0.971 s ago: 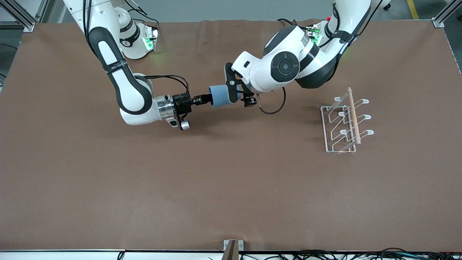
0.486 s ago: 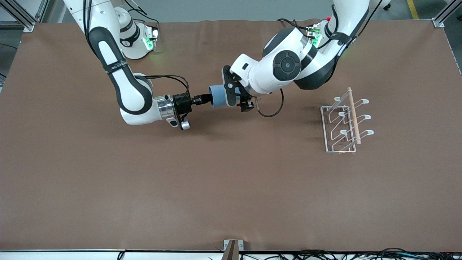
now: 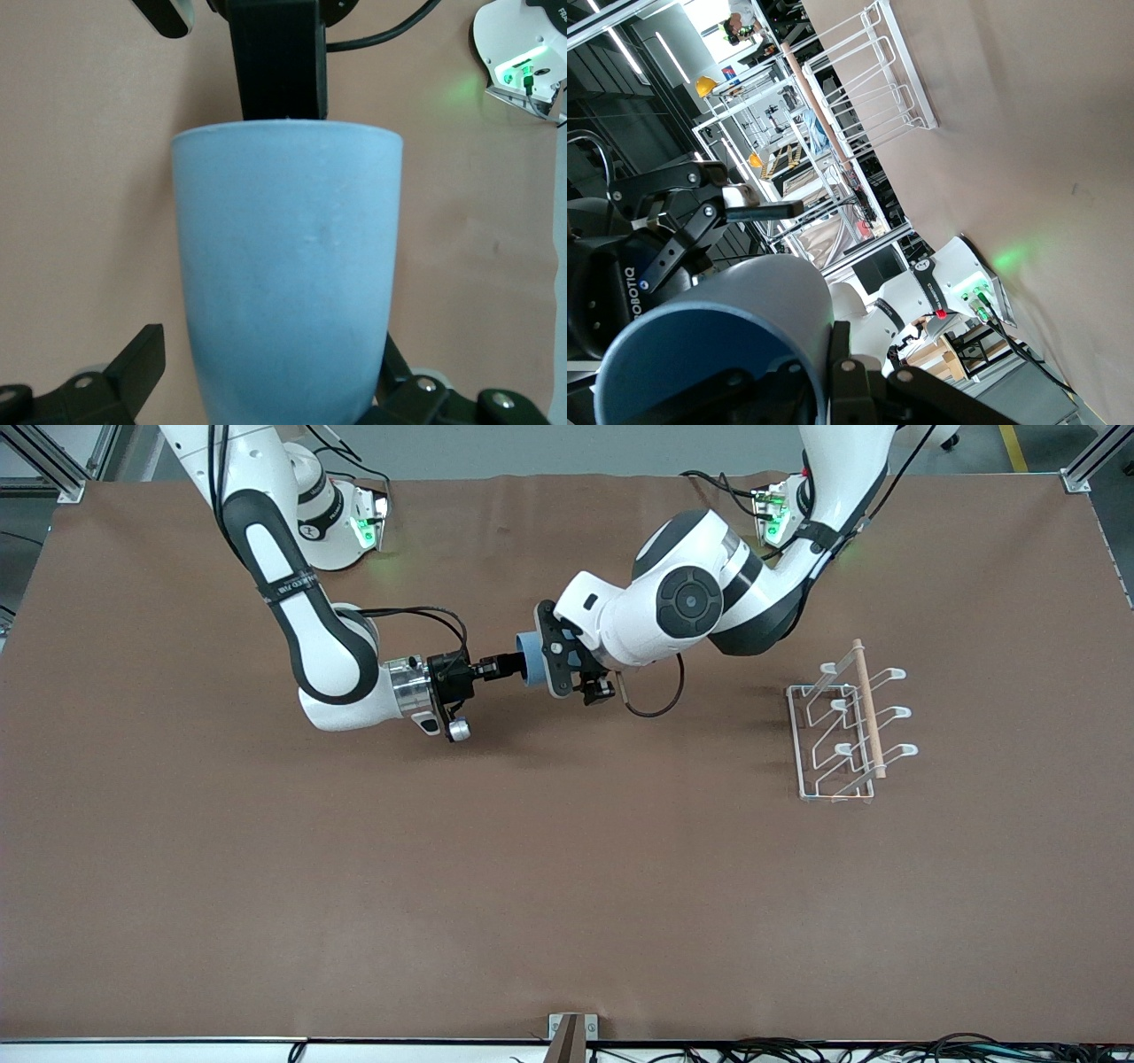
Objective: Hang cup on cup holder
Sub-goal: 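Close the left gripper on the cup base beside the right gripper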
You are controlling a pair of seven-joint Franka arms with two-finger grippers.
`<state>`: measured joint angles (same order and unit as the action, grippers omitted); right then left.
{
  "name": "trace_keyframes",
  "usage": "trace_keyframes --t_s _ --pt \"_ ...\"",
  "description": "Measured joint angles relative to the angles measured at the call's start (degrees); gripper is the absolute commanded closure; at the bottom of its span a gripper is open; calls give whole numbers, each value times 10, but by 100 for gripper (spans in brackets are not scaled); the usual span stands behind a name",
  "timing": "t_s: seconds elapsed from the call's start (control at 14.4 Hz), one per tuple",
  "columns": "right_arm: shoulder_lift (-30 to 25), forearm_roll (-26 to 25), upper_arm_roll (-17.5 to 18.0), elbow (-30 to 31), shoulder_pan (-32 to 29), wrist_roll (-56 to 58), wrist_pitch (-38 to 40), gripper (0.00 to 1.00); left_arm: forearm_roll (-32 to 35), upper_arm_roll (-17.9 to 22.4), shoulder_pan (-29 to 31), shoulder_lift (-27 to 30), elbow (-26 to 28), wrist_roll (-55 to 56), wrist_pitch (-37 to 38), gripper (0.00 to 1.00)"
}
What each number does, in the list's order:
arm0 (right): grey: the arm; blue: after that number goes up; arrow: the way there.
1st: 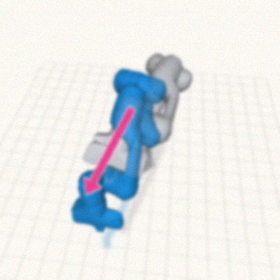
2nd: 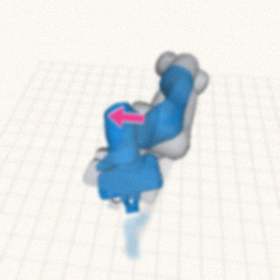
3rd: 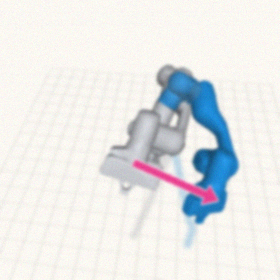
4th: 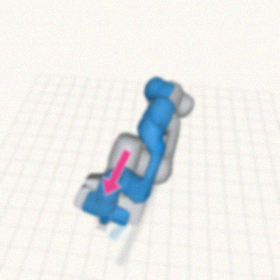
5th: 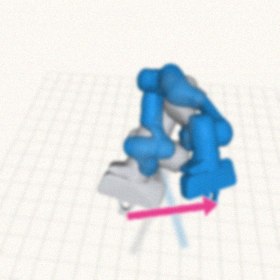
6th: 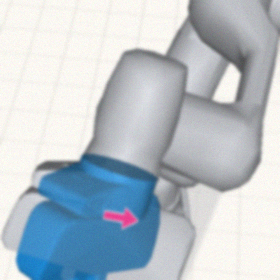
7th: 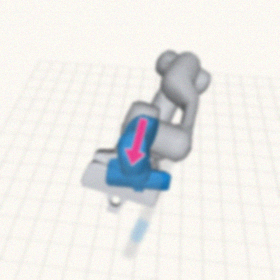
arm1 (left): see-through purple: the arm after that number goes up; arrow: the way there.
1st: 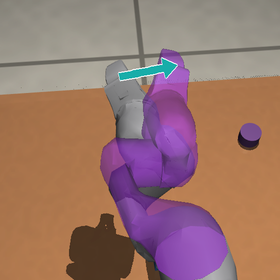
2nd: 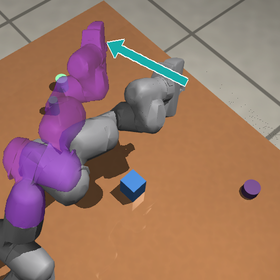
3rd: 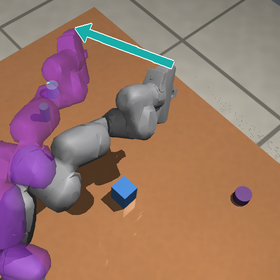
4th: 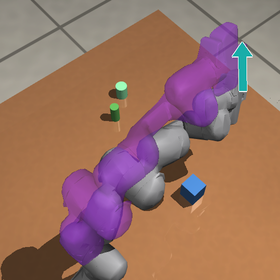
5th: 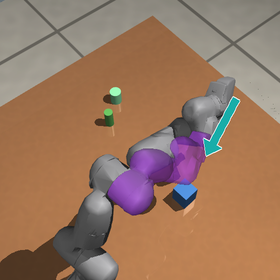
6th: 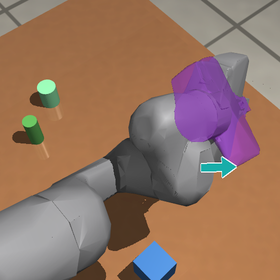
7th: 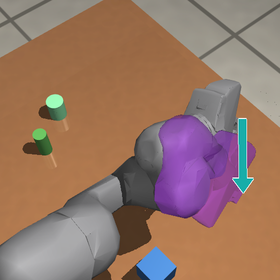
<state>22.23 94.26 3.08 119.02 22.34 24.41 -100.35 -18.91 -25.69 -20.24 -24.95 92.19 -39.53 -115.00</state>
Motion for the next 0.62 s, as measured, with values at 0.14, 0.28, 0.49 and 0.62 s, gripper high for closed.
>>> trace_keyframes --t_s 0.14,0.28,0.49,0.62 --pt "0 0 0 0 0 0 1 98 -7 -3 -2 -4 0 0 -11 0" --pt "0 0 0 0 0 0 1 98 -8 -4 -5 -6 -1 1 -21 0" --pt "0 0 0 0 0 0 2 98 -8 -5 -6 -7 -4 1 -23 16" --pt "0 0 0 0 0 0 1 98 -8 -6 -6 -7 -7 1 -23 41"
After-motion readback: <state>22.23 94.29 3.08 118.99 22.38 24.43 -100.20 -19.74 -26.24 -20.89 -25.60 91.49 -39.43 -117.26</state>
